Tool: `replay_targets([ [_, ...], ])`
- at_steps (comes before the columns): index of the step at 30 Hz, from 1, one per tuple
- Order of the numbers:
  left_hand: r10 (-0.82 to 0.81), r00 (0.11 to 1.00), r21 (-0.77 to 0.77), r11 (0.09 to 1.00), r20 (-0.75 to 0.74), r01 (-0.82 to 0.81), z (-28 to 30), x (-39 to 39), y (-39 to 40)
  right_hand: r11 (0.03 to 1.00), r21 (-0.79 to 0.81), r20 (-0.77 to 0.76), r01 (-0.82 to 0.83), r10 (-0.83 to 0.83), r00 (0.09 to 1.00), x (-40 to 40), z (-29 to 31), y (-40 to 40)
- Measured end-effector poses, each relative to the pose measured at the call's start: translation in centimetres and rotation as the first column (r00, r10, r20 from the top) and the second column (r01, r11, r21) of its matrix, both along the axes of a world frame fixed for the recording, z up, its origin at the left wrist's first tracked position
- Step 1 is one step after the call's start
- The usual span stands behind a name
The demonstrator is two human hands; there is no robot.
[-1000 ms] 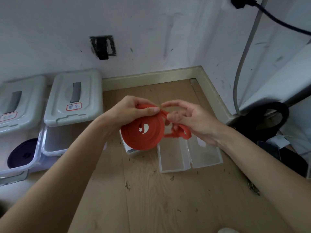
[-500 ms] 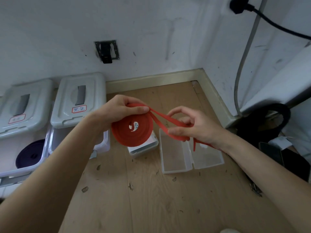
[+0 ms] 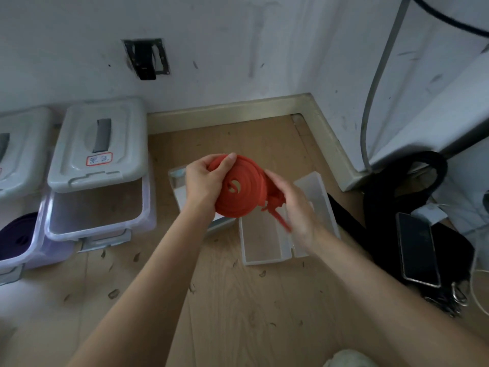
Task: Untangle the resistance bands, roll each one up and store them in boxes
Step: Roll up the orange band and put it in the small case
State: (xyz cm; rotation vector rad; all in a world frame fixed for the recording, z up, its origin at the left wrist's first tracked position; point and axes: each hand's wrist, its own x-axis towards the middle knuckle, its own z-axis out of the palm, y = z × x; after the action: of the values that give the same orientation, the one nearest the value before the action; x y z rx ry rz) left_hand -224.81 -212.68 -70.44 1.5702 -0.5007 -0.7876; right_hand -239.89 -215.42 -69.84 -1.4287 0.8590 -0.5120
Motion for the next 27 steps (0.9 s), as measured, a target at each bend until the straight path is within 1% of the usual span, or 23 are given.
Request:
replay_targets([
  [2,0.036,0.998,0.0,0.999,-0.052,-0.036,-1.1,-0.4,0.0,0.999,0.006,-0.111,-0.039,0.039,0.993,-0.8,-0.5,-1.0],
  [4,0.072,0.99,0.016,0.997,-0.12,-0.07,-2.2,-0.7,0.1,0.992,0.049,-0.115,-0.118,0.123,0.986,-1.7,-1.2,-1.9],
  [6,0.033,0.976,0.037,0.999,-0.214,-0.026,-3.0,-0.8,0.3,0.983,0.046,-0.114,-0.177,0.182,0.977,-2.4,-1.5,-2.6],
  [7,0.002,0.961,0.042,0.999,-0.278,0.011,-3.2,-0.8,0.4,0.982,-0.016,-0.156,-0.188,0.184,0.971,-2.5,-1.7,-2.9],
  [9,-0.026,0.921,0.058,0.997,-0.39,0.053,-3.6,-0.9,0.5,0.955,-0.233,-0.278,-0.186,0.118,0.953,-2.4,-2.2,-3.1],
  [10,-0.015,0.908,0.067,0.997,-0.419,0.048,-3.8,-1.1,0.4,0.929,-0.323,-0.306,-0.181,0.079,0.949,-2.0,-2.5,-2.9],
  [11,0.014,0.902,0.074,0.997,-0.432,0.02,-4.1,-1.4,0.4,0.915,-0.372,-0.301,-0.157,0.042,0.953,-1.7,-2.9,-2.6],
  [12,0.053,0.905,0.084,0.996,-0.423,-0.019,-4.4,-1.7,0.3,0.926,-0.362,-0.273,-0.107,0.005,0.962,-1.4,-3.5,-2.3],
  [13,0.091,0.916,0.094,0.994,-0.391,-0.059,-4.6,-2.0,0.3,0.96,-0.278,-0.226,-0.036,-0.029,0.974,-1.3,-3.9,-1.9],
  [14,0.12,0.929,0.099,0.991,-0.351,-0.091,-5.0,-2.3,0.2,0.991,-0.131,-0.157,0.036,-0.057,0.986,-1.3,-4.1,-1.7],
  [15,0.132,0.942,0.094,0.99,-0.31,-0.108,-5.2,-2.4,0.2,0.993,0.08,-0.06,0.086,-0.082,0.995,-1.4,-4.2,-1.5],
  [16,0.131,0.955,0.084,0.99,-0.264,-0.113,-5.4,-2.5,0.0,0.948,0.305,0.051,0.092,-0.113,0.992,-1.6,-4.1,-1.6],
  [17,0.12,0.972,0.076,0.991,-0.203,-0.107,-5.5,-2.6,-0.1,0.884,0.463,0.125,0.063,-0.135,0.983,-2.0,-4.2,-1.8],
  [18,0.105,0.986,0.068,0.993,-0.127,-0.097,-5.6,-2.7,-0.1,0.846,0.532,0.142,0.029,-0.123,0.982,-2.3,-4.1,-2.0],
  [19,0.091,0.995,0.058,0.994,-0.047,-0.088,-5.7,-2.7,-0.2,0.846,0.533,0.109,0.005,-0.074,0.991,-2.5,-4.0,-2.1],
  [21,0.083,0.994,0.041,0.995,0.073,-0.086,-5.9,-3.0,-0.2,0.916,0.399,-0.021,-0.039,0.052,0.998,-2.3,-4.1,-2.2],
  [22,0.094,0.989,0.038,0.994,0.112,-0.099,-6.1,-3.2,-0.2,0.939,0.34,-0.056,-0.045,0.068,0.996,-2.1,-4.2,-2.2],
  [23,0.109,0.986,0.035,0.993,0.128,-0.114,-6.2,-3.5,-0.2,0.949,0.313,-0.063,-0.028,0.05,0.997,-2.0,-4.3,-2.3],
  [25,0.097,0.99,0.027,0.995,0.102,-0.101,-6.2,-4.1,-0.2,0.954,0.298,-0.046,0.033,-0.021,0.999,-2.2,-4.5,-2.3],
  [27,-0.022,0.993,0.067,0.998,0.113,0.015,-6.4,-4.5,-0.3,0.96,0.266,-0.086,0.087,-0.067,0.994,-2.7,-4.7,-2.5],
])
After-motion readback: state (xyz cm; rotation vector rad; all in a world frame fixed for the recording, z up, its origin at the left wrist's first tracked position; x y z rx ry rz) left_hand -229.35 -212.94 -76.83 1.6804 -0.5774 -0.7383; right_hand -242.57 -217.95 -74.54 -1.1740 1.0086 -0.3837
